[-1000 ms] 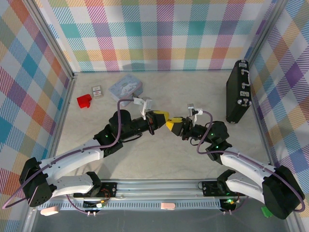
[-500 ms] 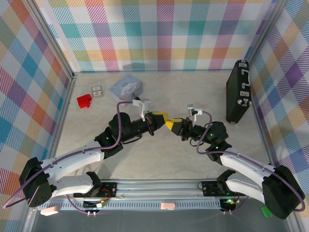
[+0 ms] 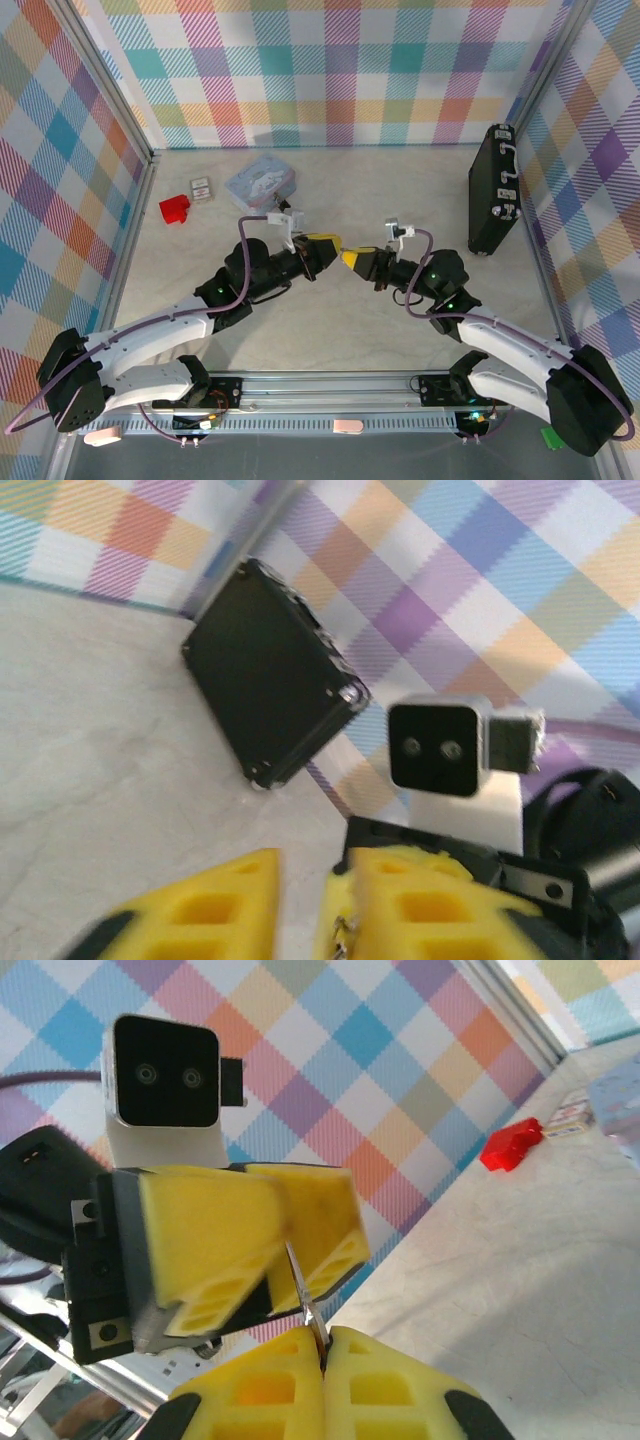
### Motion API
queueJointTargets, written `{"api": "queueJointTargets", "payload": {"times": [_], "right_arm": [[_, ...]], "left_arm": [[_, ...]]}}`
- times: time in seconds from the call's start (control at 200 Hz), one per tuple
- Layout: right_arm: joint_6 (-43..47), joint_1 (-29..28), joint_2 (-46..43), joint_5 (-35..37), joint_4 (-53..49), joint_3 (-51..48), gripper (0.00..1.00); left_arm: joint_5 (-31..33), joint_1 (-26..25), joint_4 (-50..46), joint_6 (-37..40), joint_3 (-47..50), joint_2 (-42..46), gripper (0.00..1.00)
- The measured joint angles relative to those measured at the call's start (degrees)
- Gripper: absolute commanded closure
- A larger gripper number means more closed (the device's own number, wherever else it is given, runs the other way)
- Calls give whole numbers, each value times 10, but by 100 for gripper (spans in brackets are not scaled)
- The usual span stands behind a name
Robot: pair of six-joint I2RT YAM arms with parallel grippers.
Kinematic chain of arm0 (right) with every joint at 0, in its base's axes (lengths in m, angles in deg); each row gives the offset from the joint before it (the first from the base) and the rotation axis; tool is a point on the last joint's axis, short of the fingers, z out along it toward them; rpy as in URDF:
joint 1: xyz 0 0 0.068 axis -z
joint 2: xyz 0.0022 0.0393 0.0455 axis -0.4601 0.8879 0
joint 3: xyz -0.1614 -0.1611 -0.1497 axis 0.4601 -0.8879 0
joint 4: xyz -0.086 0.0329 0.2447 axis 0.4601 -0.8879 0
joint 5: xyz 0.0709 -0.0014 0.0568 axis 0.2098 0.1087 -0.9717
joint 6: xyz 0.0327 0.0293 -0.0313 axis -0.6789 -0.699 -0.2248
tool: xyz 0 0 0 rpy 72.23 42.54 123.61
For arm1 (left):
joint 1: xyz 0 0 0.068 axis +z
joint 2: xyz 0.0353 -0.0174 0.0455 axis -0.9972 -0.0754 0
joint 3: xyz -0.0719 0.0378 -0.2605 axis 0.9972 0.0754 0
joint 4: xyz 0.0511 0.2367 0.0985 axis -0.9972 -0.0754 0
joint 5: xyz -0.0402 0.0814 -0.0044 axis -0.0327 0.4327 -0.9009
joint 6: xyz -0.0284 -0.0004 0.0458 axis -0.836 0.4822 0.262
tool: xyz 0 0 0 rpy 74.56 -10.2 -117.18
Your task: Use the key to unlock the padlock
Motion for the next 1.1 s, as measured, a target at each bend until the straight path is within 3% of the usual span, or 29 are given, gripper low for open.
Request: {"api": "queueJointTargets", "payload": {"times": [0.125,0.17,0.285,0.405,0.555,0.655,0.83,1.1], "right_arm": [[24,0,-2,45,-149,65,100],[40,0,-2,64,-200,87,100],[78,0,-1,109,-323,128,100],[119,0,0,151,-442,154,100],[168,0,-11,210,-565,177,100],[196,0,-39,246,-624,178,100],[222,0,-90,295,-662,171,100],[212,0,-163,311,-637,69,100]], "left_arm": [[34,18,-36,-8,0,11,24],[42,28,-52,-13,0,16,20],[42,77,-86,-30,0,22,18],[64,113,-153,-22,-13,3,24],[104,123,-218,19,-16,-2,19],[120,160,-269,38,-35,-12,19],[143,214,-315,51,-112,-109,20],[169,225,-302,13,-167,-282,23]]}}
